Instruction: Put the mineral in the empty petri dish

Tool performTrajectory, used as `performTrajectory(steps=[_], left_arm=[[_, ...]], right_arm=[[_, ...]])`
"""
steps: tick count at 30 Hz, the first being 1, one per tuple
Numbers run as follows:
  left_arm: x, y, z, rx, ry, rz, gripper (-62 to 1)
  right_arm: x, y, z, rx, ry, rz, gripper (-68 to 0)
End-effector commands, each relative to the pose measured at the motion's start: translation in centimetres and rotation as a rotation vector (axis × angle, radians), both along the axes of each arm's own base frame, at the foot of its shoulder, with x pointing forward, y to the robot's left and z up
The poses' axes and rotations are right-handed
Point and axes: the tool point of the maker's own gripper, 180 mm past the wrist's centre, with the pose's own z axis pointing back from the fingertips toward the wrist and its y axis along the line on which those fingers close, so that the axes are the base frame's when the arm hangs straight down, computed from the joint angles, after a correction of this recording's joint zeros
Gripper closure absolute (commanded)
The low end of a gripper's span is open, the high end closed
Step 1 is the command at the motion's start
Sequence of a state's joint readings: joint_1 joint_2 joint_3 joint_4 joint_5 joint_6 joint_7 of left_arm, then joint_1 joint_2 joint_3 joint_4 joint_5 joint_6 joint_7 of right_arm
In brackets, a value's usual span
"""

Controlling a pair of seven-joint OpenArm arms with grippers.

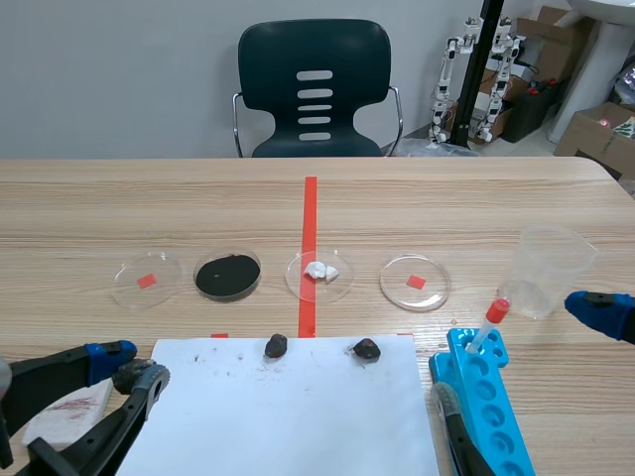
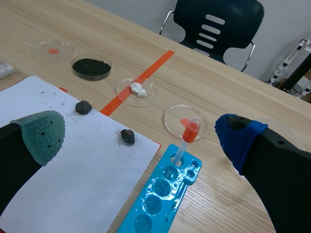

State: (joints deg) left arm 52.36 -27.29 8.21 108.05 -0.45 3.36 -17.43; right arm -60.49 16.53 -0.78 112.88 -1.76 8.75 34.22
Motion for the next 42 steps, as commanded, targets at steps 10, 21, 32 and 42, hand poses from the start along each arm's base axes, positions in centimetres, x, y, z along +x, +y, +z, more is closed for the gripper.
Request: performTrajectory(steps=[10,21,32,42], left_arm=[[0.4,-0.1,0.4,-0.008,-0.006,0.01,-11.6],[0.6,-0.1,0.5,-0.007,-0.014,0.011,-11.6],[4.3,1.9,-2.0,-0.045,0.199,0.158,-11.6],[13.2,6.7,-1.8,-0.094,0.232,0.452,-11.6]], right_arm=[[0.6,0.0,1.2,0.01,-0.045,0.0,-65.5],[0.6,0.0,1.2,0.01,-0.045,0.0,-65.5],[0.6,0.0,1.2,0.01,-0.045,0.0,-65.5],[0.6,0.0,1.2,0.01,-0.045,0.0,-65.5]])
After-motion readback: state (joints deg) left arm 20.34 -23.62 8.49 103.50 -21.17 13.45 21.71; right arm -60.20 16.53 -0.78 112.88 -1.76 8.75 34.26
